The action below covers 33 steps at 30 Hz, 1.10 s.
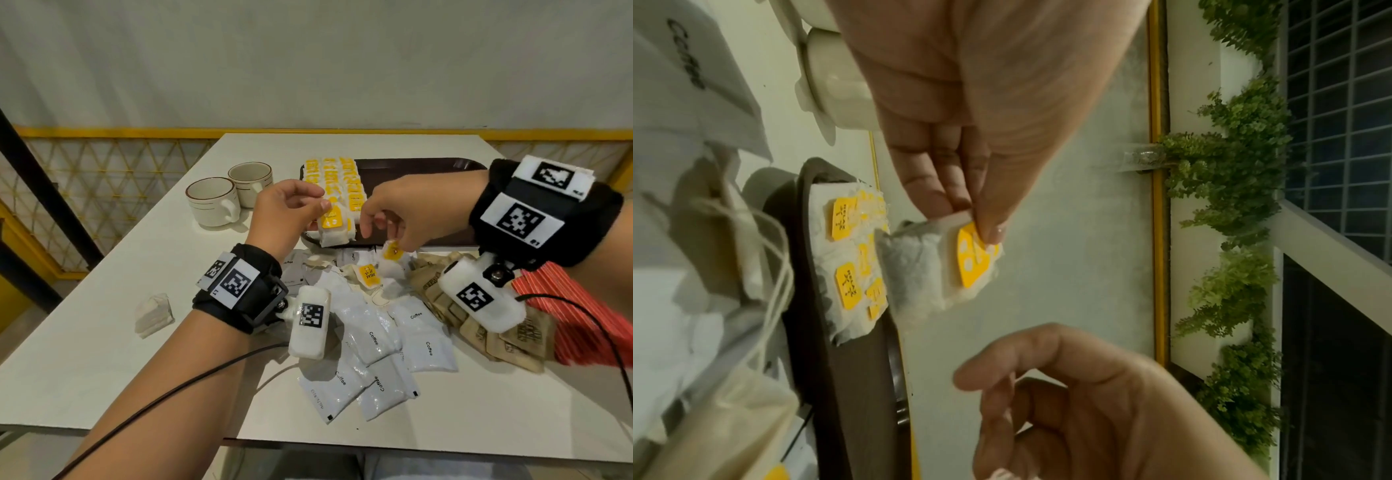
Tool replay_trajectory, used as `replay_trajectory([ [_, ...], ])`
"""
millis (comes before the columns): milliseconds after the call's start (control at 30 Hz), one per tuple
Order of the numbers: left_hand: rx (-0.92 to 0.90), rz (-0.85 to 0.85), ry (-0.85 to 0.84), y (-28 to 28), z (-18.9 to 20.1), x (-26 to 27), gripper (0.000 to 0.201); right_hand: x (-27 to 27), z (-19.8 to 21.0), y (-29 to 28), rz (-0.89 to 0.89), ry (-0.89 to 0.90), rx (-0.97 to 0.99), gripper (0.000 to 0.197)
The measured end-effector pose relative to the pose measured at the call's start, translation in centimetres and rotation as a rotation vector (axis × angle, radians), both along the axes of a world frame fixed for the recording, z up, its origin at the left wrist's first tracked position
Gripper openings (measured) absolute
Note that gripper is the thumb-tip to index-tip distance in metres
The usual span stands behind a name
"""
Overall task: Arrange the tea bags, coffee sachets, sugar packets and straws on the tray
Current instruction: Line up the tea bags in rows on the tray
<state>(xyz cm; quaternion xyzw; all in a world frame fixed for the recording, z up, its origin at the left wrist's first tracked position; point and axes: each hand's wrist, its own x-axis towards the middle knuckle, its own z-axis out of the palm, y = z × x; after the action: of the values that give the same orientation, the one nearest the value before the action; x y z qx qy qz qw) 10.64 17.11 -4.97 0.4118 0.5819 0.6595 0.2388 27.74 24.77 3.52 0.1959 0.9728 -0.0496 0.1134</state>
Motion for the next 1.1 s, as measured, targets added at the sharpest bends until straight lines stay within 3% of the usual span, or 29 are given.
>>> replay_trajectory([
  [100, -0.002, -0.003, 0.017, 0.0, -0.1, 0.1, 0.015, -0.1, 0.7, 0.3, 0.032, -0.012, 0.013, 0.037],
  [300, 0.018, 0.000, 0.012, -0.2, 0.1, 0.0, 0.013, -0.1, 1.2, 0.5, 0.040, 0.135, -0.097, 0.032],
  [400, 0.020, 0.010, 0.024, -0.2, 0.2, 0.0, 0.011, -0.3, 0.7, 0.1, 0.081, 0.131, -0.095, 0.041],
  [533, 0.026, 0.012, 0.012, -0.2, 0.2, 0.1, 0.010, -0.5, 0.5, -0.2, 0.089, 0.138, -0.120, 0.068],
  [733, 0.038, 0.015, 0.016, -0.2, 0.3, 0.4, 0.011, -1.2, -0.3, -0.1, -0.090, 0.449, -0.546, 0.046],
  [867, 0.044, -0.022, 0.003, -0.3, 0.4, 0.6, 0.012, -1.7, -2.2, 0.2, -0.274, 0.690, -0.645, 0.053],
  [1100, 0.050, -0.116, -0.017, -0.8, 0.9, 1.0, 0.008, -2.0, -2.9, 1.1, -0.402, 0.799, -0.883, 0.041],
])
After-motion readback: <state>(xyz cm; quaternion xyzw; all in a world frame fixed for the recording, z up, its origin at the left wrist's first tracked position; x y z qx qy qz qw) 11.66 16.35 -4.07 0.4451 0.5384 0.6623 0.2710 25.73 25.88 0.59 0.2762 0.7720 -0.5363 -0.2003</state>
